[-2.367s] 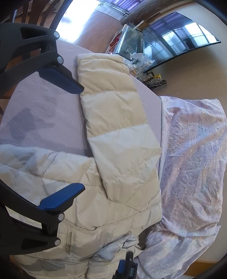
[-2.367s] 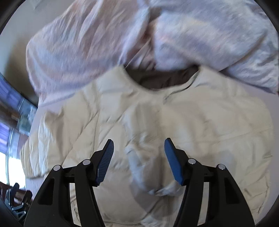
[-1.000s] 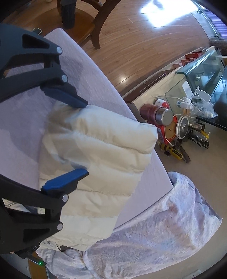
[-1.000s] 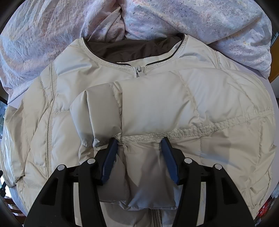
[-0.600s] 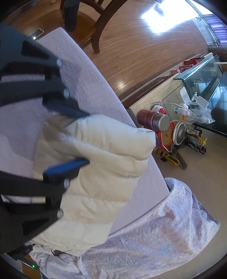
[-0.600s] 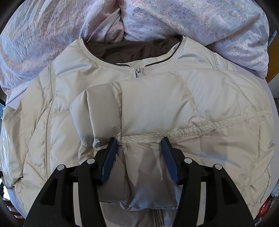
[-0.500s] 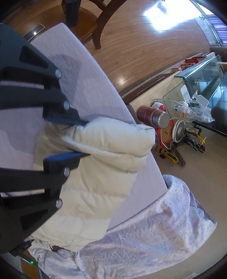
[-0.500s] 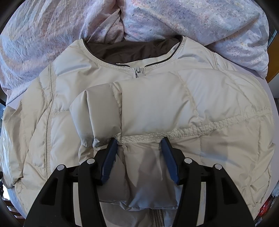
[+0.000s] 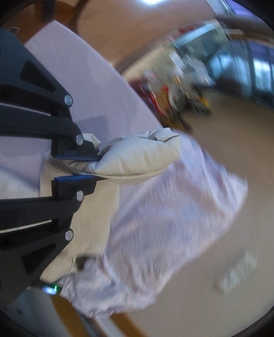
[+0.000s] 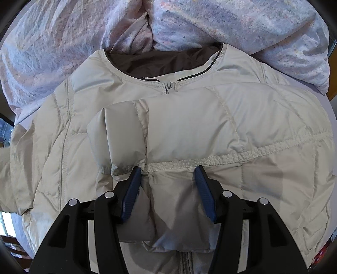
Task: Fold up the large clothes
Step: 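Fold the held sleeve across the jacket front and release it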
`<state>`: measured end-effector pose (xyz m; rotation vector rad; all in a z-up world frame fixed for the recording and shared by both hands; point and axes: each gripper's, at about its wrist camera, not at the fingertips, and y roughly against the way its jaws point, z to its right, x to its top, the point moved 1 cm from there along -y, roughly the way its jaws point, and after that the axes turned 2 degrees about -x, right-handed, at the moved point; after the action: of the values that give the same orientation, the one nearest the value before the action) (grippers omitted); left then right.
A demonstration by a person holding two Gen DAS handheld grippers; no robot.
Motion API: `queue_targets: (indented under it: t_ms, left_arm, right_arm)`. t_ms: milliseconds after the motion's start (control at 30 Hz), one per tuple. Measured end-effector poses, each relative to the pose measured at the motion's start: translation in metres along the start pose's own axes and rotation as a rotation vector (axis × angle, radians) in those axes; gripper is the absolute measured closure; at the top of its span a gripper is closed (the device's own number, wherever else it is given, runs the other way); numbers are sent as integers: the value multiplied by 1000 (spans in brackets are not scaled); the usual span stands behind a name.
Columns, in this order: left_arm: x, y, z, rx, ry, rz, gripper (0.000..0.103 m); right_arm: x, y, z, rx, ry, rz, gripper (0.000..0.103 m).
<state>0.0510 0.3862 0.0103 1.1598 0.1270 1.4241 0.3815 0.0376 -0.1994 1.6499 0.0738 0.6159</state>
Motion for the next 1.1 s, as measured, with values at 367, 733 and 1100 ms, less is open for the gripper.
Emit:
queue_targets:
  t_ms: [367, 733, 1100]
  left_arm:
    - [-30, -4, 197, -310, -266, -54, 92]
    - [-115, -68, 306, -408, -377, -251, 92]
    - [-198, -151, 328, -298, -394, -457, 88]
  right_arm:
    - [-11, 35, 36, 32, 16, 34, 33]
    - [-26, 68, 113, -52, -51, 80, 30]
    - [-29, 72, 157, -73, -70, 82, 30]
